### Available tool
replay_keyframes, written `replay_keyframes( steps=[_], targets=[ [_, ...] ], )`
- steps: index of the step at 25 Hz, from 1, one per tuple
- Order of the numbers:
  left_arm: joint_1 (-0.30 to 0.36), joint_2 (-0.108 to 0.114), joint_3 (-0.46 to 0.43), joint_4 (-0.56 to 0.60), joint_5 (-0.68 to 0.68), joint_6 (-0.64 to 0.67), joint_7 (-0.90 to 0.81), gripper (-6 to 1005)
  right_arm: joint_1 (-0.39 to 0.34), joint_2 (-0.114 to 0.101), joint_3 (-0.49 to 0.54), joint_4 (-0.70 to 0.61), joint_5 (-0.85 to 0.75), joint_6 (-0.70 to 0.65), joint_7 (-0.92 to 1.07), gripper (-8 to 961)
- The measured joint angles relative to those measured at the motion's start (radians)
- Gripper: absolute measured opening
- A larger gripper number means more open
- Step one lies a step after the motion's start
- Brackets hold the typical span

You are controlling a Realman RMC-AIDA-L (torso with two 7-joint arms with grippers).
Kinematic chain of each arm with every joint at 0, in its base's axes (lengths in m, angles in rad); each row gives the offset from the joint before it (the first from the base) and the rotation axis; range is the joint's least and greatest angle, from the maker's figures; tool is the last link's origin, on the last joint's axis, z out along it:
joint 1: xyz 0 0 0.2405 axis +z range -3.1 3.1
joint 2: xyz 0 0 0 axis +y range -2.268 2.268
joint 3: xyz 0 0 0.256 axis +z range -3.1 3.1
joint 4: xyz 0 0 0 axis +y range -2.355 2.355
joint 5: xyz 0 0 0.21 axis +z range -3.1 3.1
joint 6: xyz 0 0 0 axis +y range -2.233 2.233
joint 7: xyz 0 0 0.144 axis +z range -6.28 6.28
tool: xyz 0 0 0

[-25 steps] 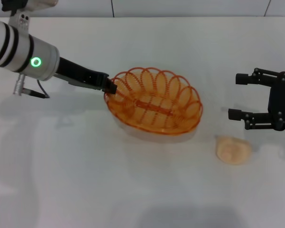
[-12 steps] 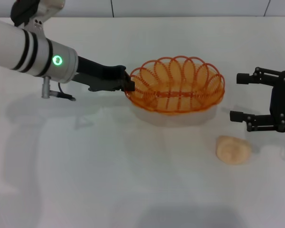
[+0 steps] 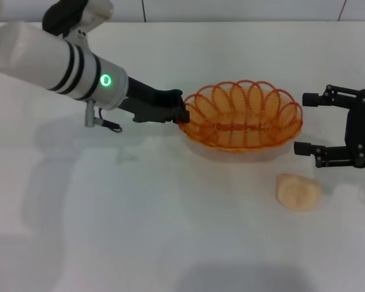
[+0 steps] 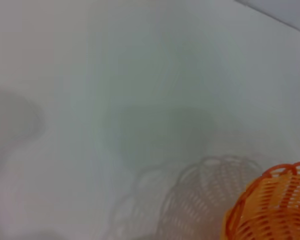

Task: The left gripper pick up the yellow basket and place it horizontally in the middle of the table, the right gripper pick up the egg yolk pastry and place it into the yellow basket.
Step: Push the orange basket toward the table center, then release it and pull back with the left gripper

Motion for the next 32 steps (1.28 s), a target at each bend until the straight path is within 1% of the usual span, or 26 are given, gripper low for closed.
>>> replay_keyframes(
  steps=[7, 16, 19, 22, 25, 28, 30, 32],
  targets=[
    [-0.031, 0.001, 0.03, -0.048, -0.035, -0.019, -0.015, 108, 0.001, 0.001, 0.0, 0.0, 0.0, 0.011, 0.0, 797],
    [-0.022, -0.001, 0.031, -0.052, -0.062, -0.003, 0.004, 122, -0.003, 0.0, 0.001, 0.0, 0.0, 0.011, -0.001, 794],
    [-0.012, 0.0, 0.031, -0.044, -0.087, 0.005, 0.015, 334, -0.013, 0.0, 0.001, 0.0, 0.0, 0.011, -0.001, 793],
    [0.002, 0.004, 0.029, -0.023, -0.098, 0.021, 0.019, 434, -0.017, 0.0, 0.002, 0.0, 0.001, 0.01, 0.0, 792],
    [0.029, 0.007, 0.024, 0.031, -0.098, 0.04, 0.021, 535, -0.022, -0.001, 0.002, -0.001, 0.006, 0.005, 0.005, 791],
    [0.057, 0.013, 0.023, 0.077, -0.095, 0.059, 0.021, 606, -0.023, -0.001, 0.003, -0.002, 0.007, 0.003, 0.008, 790],
    [0.065, 0.022, 0.023, 0.085, -0.095, 0.073, 0.022, 654, -0.023, -0.001, 0.003, -0.002, 0.008, 0.002, 0.012, 789],
    [0.067, 0.038, 0.019, 0.087, -0.095, 0.104, 0.03, 702, -0.023, -0.001, 0.003, -0.002, 0.008, 0.003, 0.018, 789]
  ],
)
